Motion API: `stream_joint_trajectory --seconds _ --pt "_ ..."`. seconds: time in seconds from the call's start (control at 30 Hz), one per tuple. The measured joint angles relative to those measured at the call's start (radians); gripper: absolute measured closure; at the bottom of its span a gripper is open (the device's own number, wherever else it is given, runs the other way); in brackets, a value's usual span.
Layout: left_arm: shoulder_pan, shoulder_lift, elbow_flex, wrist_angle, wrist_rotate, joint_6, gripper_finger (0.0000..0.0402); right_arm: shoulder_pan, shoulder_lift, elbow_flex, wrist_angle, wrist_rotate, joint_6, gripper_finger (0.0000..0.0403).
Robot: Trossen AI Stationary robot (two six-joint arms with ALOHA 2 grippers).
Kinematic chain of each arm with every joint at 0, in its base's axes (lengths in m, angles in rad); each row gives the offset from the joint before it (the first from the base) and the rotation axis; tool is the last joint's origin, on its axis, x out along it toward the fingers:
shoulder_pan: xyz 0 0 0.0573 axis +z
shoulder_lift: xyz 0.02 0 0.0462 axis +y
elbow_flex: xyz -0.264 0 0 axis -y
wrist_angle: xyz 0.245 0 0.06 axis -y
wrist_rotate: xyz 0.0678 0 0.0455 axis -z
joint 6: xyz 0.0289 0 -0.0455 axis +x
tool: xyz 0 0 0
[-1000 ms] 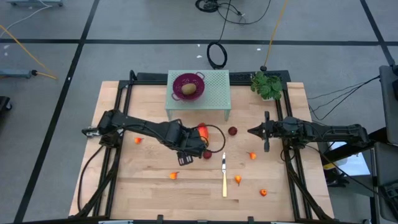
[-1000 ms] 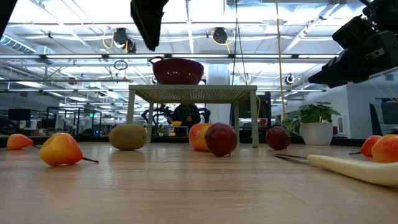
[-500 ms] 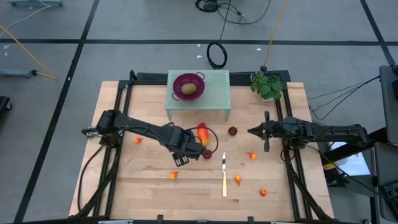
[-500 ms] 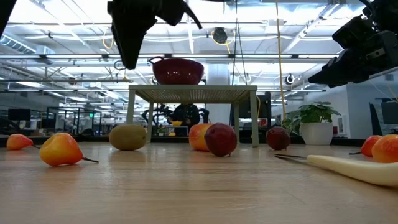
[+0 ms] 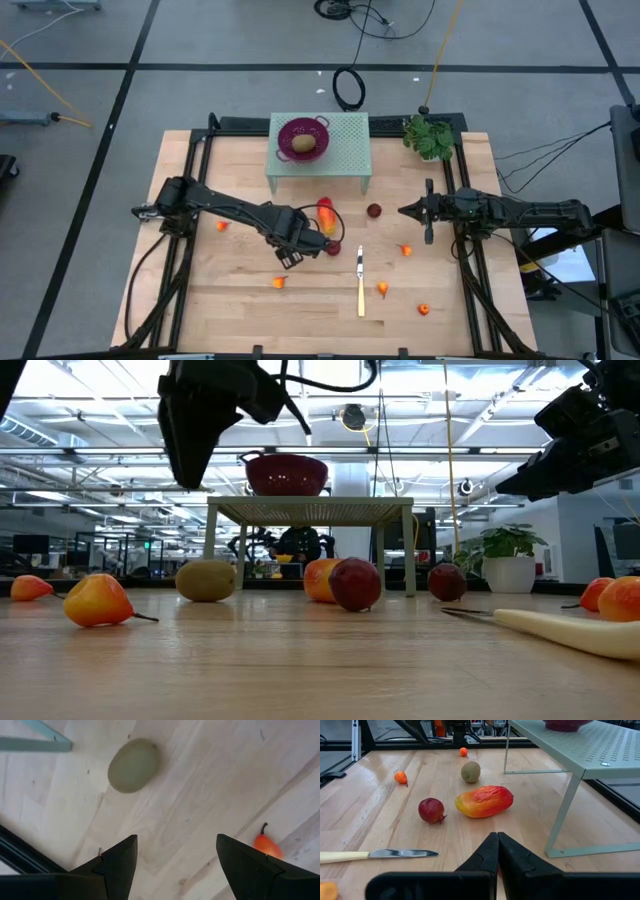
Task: Pick & Place Fruit
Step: Put the pear into violet strainer bowl on the shelf
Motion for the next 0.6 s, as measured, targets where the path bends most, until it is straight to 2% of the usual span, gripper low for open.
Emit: stream_joint_trajectory --seconds 0.6 --pt "-0.041 -0.001 -0.047 0.008 0.105 -0.157 0.0131 0.0 0.0 0.0 0.0 0.0 0.0 0.0399"
